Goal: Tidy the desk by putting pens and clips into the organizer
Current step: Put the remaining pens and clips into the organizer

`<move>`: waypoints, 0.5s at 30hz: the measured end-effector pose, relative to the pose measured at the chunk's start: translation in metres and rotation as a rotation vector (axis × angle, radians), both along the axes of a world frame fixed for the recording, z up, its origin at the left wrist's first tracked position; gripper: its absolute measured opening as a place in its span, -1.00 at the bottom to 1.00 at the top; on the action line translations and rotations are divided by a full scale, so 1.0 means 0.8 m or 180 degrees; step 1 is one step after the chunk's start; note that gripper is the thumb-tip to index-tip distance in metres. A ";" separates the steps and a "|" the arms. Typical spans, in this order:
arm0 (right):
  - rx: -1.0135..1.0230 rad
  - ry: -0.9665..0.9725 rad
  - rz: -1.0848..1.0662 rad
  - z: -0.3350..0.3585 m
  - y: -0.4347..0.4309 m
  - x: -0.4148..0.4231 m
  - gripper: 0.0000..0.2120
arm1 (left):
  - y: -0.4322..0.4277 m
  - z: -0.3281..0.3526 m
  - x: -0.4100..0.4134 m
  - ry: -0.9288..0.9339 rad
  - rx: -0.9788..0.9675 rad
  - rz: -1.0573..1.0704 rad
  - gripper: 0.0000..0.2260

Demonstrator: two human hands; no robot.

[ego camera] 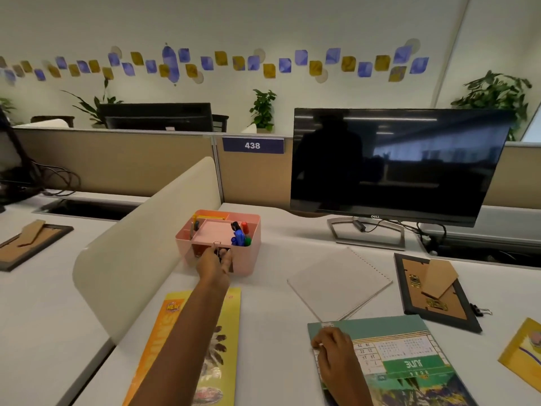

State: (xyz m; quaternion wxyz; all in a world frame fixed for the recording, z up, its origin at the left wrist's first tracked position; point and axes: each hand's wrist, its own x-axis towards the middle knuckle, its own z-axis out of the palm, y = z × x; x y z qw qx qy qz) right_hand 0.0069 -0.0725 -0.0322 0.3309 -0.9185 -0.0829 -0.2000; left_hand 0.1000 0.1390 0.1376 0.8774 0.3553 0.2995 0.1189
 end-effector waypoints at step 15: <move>-0.0113 -0.0320 0.0110 -0.009 0.002 0.004 -0.83 | 0.051 0.010 0.063 0.0228 0.0196 -0.0378 -0.68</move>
